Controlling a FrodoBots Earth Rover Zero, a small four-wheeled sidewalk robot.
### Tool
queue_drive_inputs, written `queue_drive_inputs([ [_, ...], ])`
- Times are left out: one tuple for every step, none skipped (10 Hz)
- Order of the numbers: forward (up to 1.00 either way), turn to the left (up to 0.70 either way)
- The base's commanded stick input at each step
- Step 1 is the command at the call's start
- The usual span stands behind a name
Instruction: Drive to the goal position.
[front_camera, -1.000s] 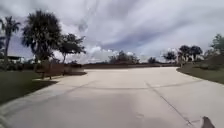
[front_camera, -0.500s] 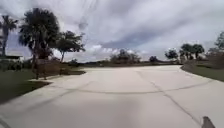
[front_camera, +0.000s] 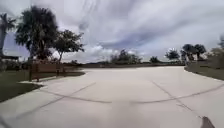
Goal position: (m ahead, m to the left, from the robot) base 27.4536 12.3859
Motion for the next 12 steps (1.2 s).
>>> queue_drive_inputs([
  [0.85,0.00],
  [0.85,0.00],
  [0.85,0.00],
  [0.85,0.00],
  [0.85,0.00],
  [0.85,0.00],
  [0.85,0.00],
  [0.85,0.00],
  [0.85,0.00],
  [0.85,0.00],
  [0.85,0.00],
  [0.85,0.00],
])
